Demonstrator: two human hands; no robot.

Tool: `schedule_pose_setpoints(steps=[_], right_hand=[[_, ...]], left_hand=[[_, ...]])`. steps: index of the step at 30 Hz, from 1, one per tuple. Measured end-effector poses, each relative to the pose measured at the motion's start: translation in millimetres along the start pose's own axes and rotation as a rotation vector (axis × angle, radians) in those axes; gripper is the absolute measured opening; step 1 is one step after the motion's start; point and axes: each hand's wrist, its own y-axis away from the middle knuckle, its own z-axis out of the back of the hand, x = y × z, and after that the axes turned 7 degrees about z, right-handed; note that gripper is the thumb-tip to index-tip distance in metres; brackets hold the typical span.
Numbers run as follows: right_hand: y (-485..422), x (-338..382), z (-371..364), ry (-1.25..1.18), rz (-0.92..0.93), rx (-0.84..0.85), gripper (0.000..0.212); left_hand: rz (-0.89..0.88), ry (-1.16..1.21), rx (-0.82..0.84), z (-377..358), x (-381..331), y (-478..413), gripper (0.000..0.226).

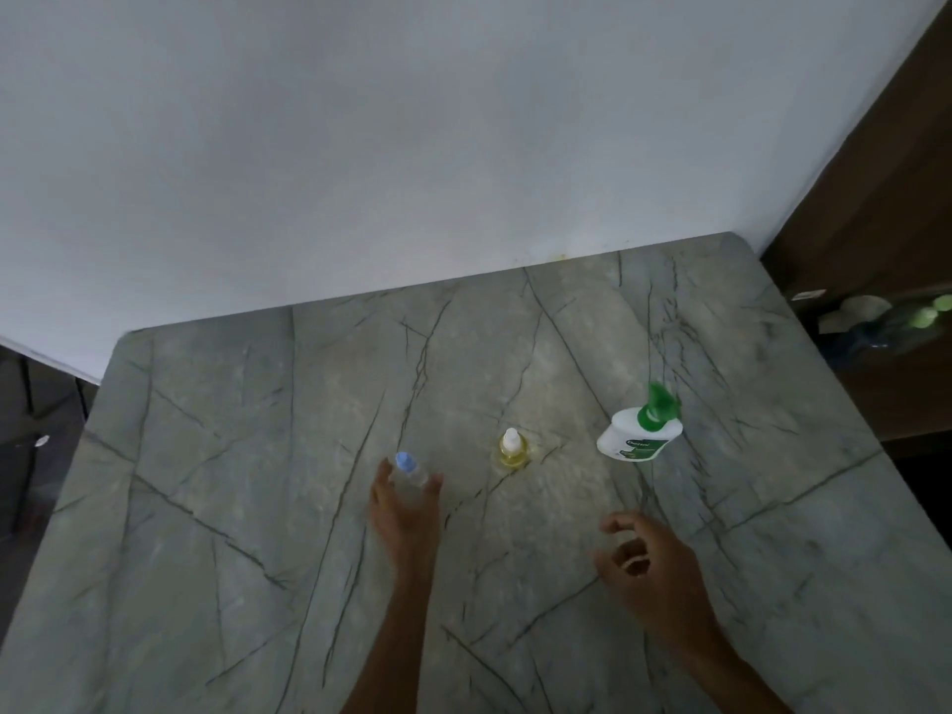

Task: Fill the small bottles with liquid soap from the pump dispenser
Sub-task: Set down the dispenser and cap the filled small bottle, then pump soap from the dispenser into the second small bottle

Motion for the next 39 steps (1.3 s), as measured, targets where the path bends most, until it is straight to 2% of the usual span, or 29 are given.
schedule_pose_setpoints(steps=[4, 5, 8, 11, 12, 13, 15, 19, 25, 33, 35, 37, 38, 39], right_hand=[[3, 0, 7, -0.016, 0.04, 0.017, 0.024], [3, 0, 8, -0.018, 0.051, 0.024, 0.023], [1, 12, 9, -0.04, 0.059, 0.049, 0.019], [-7, 35, 6, -0.094, 0.111, 0.079, 0.007], [-10, 47, 6, -0.121, 0.134, 0.097, 0.009], [-12, 55, 5, -0.131, 0.177, 0.119, 0.021], [-16, 68, 4, -0.101, 0.271, 0.192, 0.035], [-13, 80, 3, -0.082, 0.44, 0.203, 0.035], [-3, 79, 15, -0.095, 0.544, 0.203, 0.036], [0, 96, 25, -0.048, 0.657, 0.257, 0.019], [0, 106, 28, -0.054, 0.628, 0.341, 0.033], [1, 116, 29, -0.065, 0.566, 0.399, 0.058], [2, 120, 28, -0.061, 0.531, 0.392, 0.063], [5, 126, 28, -0.05, 0.492, 0.374, 0.059]], left_hand=[[-0.009, -0.024, 0.046, -7, -9, -11, 0.023], [-0.011, 0.0, 0.053, -7, -10, -11, 0.018], [-0.139, 0.042, 0.025, -1, -14, 2, 0.022], [-0.482, -0.011, 0.084, 15, -26, 37, 0.029], [-0.588, -0.057, 0.133, 21, -31, 51, 0.035], [-0.659, -0.102, 0.175, 27, -36, 64, 0.041], [-0.732, -0.182, 0.198, 38, -41, 86, 0.047], [-0.838, -0.315, 0.165, 55, -48, 119, 0.051], [-0.81, -0.284, 0.2, 76, -52, 149, 0.044], [-0.744, -0.119, 0.335, 104, -67, 157, 0.047], [-0.742, -0.071, 0.341, 113, -66, 149, 0.046], [-0.753, -0.069, 0.325, 121, -64, 140, 0.043], [-0.764, -0.075, 0.327, 125, -64, 136, 0.041], [-0.774, -0.072, 0.331, 128, -63, 133, 0.041]])
